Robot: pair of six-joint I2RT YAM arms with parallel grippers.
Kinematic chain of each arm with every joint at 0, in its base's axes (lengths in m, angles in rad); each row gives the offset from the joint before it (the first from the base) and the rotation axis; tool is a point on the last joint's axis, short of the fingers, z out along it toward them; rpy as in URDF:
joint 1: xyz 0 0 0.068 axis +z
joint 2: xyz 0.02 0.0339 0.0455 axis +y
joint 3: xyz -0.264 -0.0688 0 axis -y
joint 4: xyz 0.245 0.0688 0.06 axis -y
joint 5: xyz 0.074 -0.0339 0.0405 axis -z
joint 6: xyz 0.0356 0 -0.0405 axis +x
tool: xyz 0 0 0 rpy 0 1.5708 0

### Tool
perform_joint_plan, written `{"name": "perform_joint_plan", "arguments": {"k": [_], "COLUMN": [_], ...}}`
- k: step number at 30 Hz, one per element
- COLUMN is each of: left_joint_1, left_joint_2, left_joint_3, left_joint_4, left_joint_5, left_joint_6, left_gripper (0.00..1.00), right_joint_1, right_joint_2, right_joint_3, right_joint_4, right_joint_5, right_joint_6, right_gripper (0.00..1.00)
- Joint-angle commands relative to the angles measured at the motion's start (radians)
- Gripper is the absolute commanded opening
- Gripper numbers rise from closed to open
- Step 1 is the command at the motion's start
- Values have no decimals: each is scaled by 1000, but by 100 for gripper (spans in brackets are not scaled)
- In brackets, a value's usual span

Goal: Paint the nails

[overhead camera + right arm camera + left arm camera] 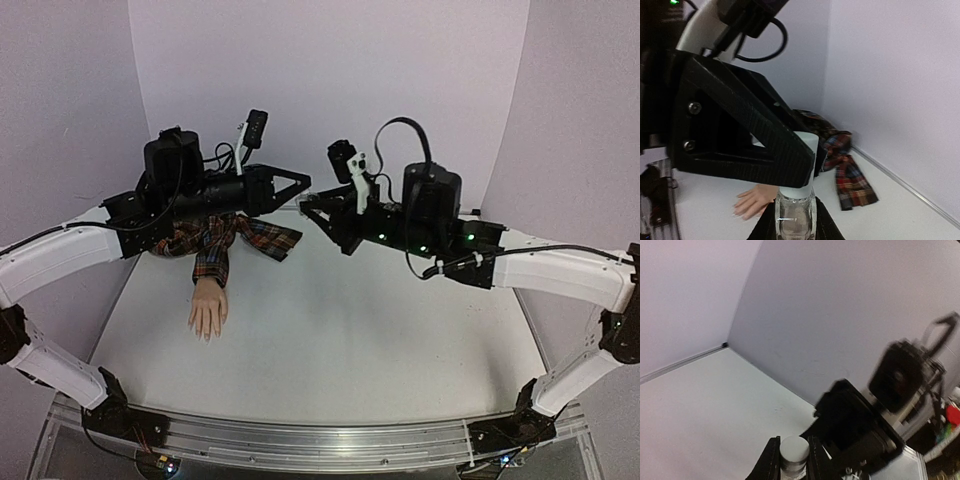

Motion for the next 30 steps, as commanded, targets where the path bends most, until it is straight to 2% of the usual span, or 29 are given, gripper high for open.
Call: {"name": "perform_joint_plan", "arguments": {"k": [1, 3, 6, 10, 12, 13, 14, 15, 17, 20, 22, 25, 27, 30], "left_joint_1": [-51, -50, -48, -24, -1, 14, 32, 44, 63, 65, 65, 65, 64, 48], "left_joint_2": [-28, -24, -1, 20, 9, -5, -25, -49, -108, -185, -215, -208, -168, -96], "left_joint_3": [-100, -113, -87, -28, -15, -12, -9, -5, -11, -17, -24, -13, 9, 66], "left_joint_4": [197, 284, 326, 233, 209, 192, 145, 102, 44, -58, -74, -87, -82, -89], "left_joint_5": [731, 856, 962, 970, 929, 893, 812, 745, 598, 286, 151, -9, -20, -24], "left_joint_6": [13, -44, -67, -7, -1, 6, 24, 38, 54, 50, 2, -107, -165, -176], "left_gripper": [0, 0, 0, 0, 1, 2, 8, 18, 44, 68, 80, 83, 83, 83], "right_joint_1": [-72, -81, -83, -107, -127, -137, -142, -147, -154, -153, -150, -116, -78, -22], "right_joint_2": [-87, -74, -55, -68, -92, -107, -120, -135, -165, -187, -187, -158, -124, -70], "right_joint_3": [37, 101, 155, 121, 67, 34, -2, -25, -88, -139, -165, -155, -118, -43], "right_joint_4": [178, 187, 192, 191, 191, 191, 190, 189, 186, 120, 107, 85, 55, 2], "right_joint_5": [-836, -1000, -1118, -1081, -1018, -976, -927, -873, -736, -488, -326, -117, 14, 197], "right_joint_6": [165, 243, 317, 312, 282, 263, 244, 222, 176, 112, 78, 61, 37, 2], "right_gripper": [0, 0, 0, 0, 0, 0, 0, 0, 0, 0, 0, 0, 0, 0]}}
